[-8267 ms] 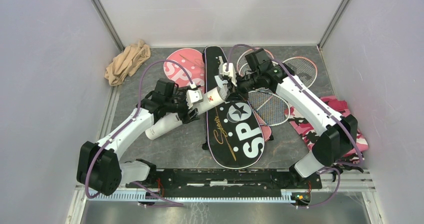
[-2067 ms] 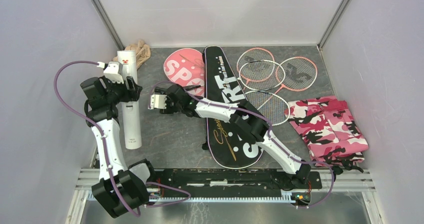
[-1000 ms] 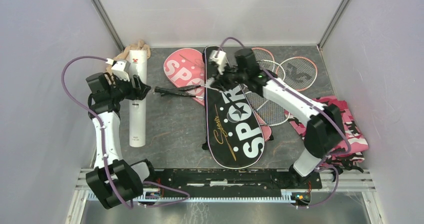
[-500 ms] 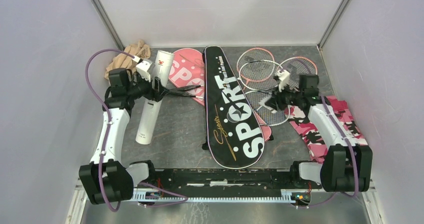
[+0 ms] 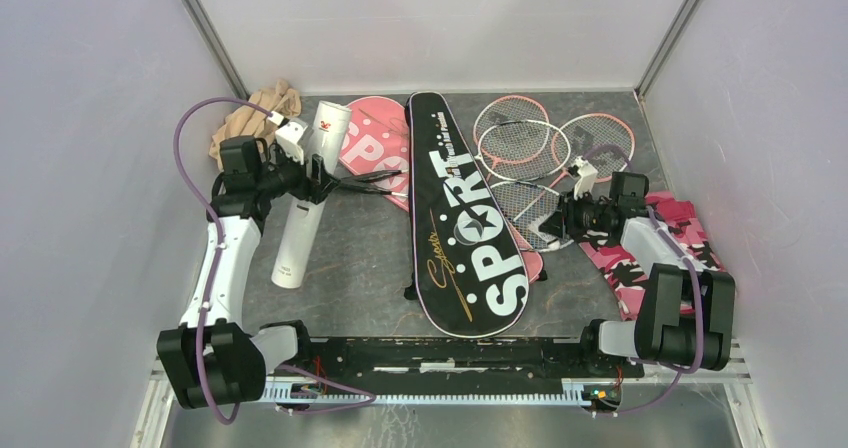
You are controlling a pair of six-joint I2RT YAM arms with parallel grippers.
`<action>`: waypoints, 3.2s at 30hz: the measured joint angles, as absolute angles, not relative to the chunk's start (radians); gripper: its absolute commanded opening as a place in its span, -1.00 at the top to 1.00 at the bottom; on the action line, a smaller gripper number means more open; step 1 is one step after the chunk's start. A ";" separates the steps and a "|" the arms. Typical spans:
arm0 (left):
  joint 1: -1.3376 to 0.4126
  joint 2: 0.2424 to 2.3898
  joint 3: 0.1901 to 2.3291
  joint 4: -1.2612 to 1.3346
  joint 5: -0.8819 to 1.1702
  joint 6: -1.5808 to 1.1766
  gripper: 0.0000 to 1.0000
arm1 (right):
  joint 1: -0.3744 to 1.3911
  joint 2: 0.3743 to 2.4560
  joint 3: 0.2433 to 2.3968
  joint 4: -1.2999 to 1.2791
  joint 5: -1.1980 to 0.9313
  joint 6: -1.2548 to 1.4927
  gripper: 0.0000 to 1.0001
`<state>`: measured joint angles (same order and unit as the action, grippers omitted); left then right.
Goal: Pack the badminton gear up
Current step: Place the shuttlecock at the center of the board, then pick up the shuttlecock at the center of the board.
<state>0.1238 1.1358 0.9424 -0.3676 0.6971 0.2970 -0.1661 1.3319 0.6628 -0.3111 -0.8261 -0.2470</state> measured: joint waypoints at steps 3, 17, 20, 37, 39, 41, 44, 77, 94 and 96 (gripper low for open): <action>0.122 1.127 0.942 -0.368 0.697 0.297 0.96 | -0.166 1.332 0.650 -0.249 -0.806 -0.180 0.23; 0.120 1.102 0.941 -0.368 0.698 0.298 0.96 | -0.167 1.336 0.649 -0.189 -0.727 -0.114 -0.42; 0.120 1.102 0.937 -0.367 0.698 0.299 0.96 | -0.167 1.337 0.659 -0.213 -0.710 -0.138 -0.53; 0.115 1.094 0.926 -0.368 0.698 0.307 0.96 | -0.166 1.430 0.947 -0.435 -0.699 -0.464 -0.96; 0.115 1.092 0.926 -0.368 0.698 0.307 0.96 | -0.166 1.491 1.028 -0.514 -0.705 -0.537 -0.95; 0.115 1.090 0.926 -0.368 0.698 0.307 0.96 | -0.166 1.560 1.103 -0.558 -0.708 -0.600 -0.93; 0.115 1.088 0.926 -0.368 0.698 0.307 0.96 | -0.166 1.633 1.170 -0.631 -0.710 -0.682 -0.91; 0.115 1.073 0.926 -0.368 0.697 0.308 0.96 | -0.218 1.747 1.258 -1.038 -0.743 -1.018 0.93; 0.078 1.067 0.926 -0.429 0.703 0.406 0.96 | -0.207 1.529 1.379 -1.027 -0.952 -0.875 0.99; 0.068 1.067 0.926 -0.440 0.710 0.421 0.96 | -0.189 1.484 1.379 -0.964 -0.977 -0.793 0.99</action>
